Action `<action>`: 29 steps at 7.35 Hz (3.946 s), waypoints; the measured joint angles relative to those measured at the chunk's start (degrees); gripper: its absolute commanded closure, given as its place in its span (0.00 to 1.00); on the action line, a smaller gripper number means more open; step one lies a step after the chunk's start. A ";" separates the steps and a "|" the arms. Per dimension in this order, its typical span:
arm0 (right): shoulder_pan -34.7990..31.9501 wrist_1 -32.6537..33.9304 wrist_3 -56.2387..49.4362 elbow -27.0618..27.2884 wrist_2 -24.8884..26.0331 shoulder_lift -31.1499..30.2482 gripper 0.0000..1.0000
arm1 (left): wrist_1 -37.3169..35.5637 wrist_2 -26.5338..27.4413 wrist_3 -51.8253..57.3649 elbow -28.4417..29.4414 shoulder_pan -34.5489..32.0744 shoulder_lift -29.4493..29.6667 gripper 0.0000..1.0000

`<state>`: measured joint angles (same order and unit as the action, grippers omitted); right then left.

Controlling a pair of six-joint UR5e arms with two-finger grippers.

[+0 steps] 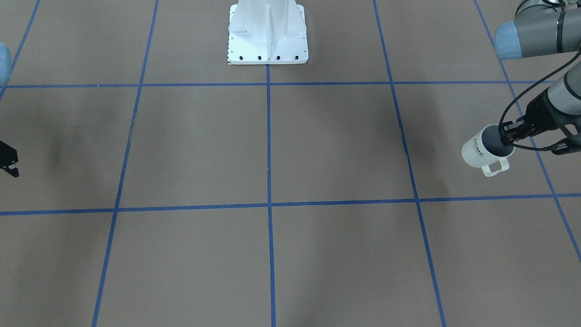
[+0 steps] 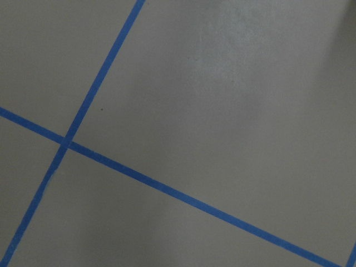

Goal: Left arm hands cup to right arm to dump lemon

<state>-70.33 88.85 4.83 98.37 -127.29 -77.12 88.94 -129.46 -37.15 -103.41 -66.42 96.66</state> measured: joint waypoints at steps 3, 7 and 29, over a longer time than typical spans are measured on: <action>-0.56 0.01 -0.25 0.88 -1.73 -1.87 0.00 | 6.14 0.19 -2.03 0.68 1.15 -4.45 1.00; -0.51 0.01 -0.25 0.78 -1.85 -1.98 0.00 | 16.85 -0.16 -7.57 6.47 4.11 -5.25 0.01; -21.41 0.12 -7.71 1.26 -11.88 -18.80 0.00 | 7.64 -0.40 33.63 8.78 -20.05 -7.26 0.00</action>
<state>-91.74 88.97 -2.88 99.63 -139.17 -95.92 96.57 -129.86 -3.52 -94.63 -86.47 89.40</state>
